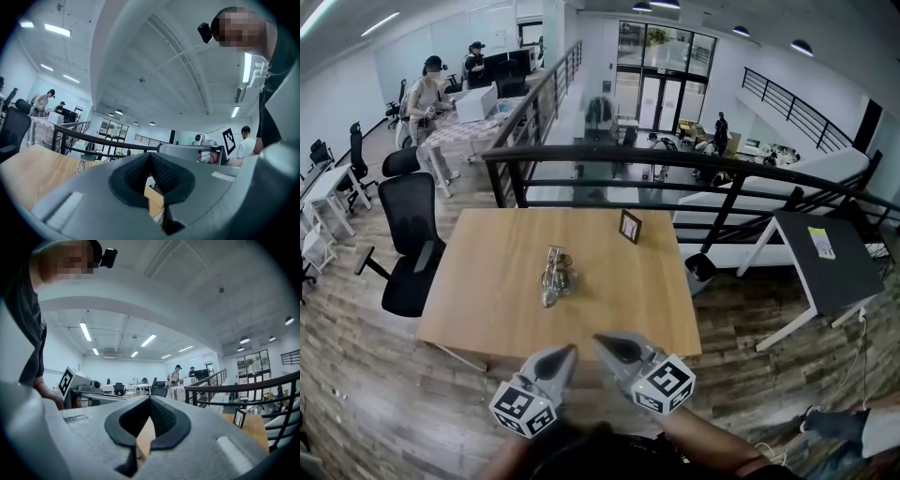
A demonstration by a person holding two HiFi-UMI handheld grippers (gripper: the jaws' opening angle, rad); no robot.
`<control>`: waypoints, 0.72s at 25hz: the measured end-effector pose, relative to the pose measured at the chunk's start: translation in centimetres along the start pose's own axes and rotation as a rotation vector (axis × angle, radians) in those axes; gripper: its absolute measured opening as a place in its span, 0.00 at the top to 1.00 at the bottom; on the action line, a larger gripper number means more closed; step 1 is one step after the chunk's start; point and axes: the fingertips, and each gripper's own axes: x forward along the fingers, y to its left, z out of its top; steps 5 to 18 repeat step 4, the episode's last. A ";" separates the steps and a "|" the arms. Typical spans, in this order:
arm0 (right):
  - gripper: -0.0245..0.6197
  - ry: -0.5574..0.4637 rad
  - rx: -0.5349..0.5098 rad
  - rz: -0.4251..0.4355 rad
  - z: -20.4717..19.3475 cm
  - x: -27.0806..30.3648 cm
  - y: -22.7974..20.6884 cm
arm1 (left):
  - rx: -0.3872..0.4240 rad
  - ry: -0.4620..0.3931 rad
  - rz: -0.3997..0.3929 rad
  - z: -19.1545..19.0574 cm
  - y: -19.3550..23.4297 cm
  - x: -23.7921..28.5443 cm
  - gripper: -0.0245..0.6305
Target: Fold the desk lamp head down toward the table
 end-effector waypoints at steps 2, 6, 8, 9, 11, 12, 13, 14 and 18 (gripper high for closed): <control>0.96 0.000 0.000 -0.001 -0.1 0.0 0.1 | -0.001 -0.003 0.002 0.0 0.1 -0.1 0.96; 0.96 -0.001 -0.001 -0.002 -0.2 0.1 0.1 | -0.003 -0.008 0.005 0.0 0.3 -0.2 0.96; 0.96 -0.001 -0.001 -0.002 -0.2 0.1 0.1 | -0.003 -0.008 0.005 0.0 0.3 -0.2 0.96; 0.96 -0.001 -0.001 -0.002 -0.2 0.1 0.1 | -0.003 -0.008 0.005 0.0 0.3 -0.2 0.96; 0.96 -0.001 -0.001 -0.002 -0.2 0.1 0.1 | -0.003 -0.008 0.005 0.0 0.3 -0.2 0.96; 0.96 -0.001 -0.001 -0.002 -0.2 0.1 0.1 | -0.003 -0.008 0.005 0.0 0.3 -0.2 0.96; 0.96 -0.001 -0.001 -0.002 -0.2 0.1 0.1 | -0.003 -0.008 0.005 0.0 0.3 -0.2 0.96; 0.96 -0.001 -0.001 -0.002 -0.2 0.1 0.1 | -0.003 -0.008 0.005 0.0 0.3 -0.2 0.96; 0.96 -0.001 -0.001 -0.002 -0.2 0.1 0.1 | -0.003 -0.008 0.005 0.0 0.3 -0.2 0.96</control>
